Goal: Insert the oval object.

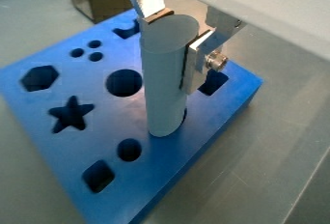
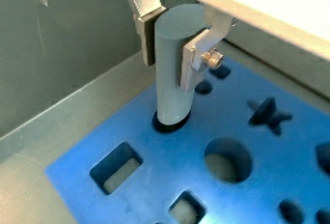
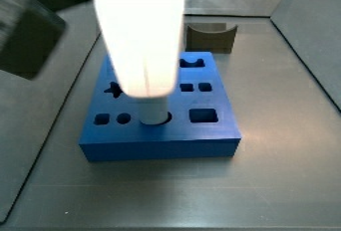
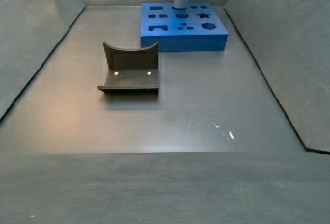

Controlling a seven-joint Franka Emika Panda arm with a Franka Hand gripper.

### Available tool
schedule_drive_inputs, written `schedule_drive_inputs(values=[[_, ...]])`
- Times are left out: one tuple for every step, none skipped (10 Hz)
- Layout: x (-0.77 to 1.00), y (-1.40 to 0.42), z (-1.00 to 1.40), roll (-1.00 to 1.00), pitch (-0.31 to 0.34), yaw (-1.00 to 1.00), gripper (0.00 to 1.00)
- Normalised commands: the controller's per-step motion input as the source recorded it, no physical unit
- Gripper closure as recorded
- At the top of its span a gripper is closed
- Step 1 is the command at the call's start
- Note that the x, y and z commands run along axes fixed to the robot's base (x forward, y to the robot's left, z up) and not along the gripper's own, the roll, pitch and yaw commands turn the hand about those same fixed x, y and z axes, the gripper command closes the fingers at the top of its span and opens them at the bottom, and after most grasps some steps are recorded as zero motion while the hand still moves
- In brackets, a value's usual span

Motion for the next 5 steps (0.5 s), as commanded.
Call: schedule_drive_inputs(values=[[0.27, 0.0, -0.31, 0.03, 0.094, -0.08, 1.0], [0.18, 0.03, -0.4, 0.03, 0.066, -0.19, 1.0], [0.01, 0.03, -0.47, 0.03, 0.037, -0.23, 1.0], [0.0, 0.0, -0.52, 0.03, 0.034, -0.39, 1.0], [0.0, 0.0, -0.53, 0.04, 0.024, -0.44, 1.0]])
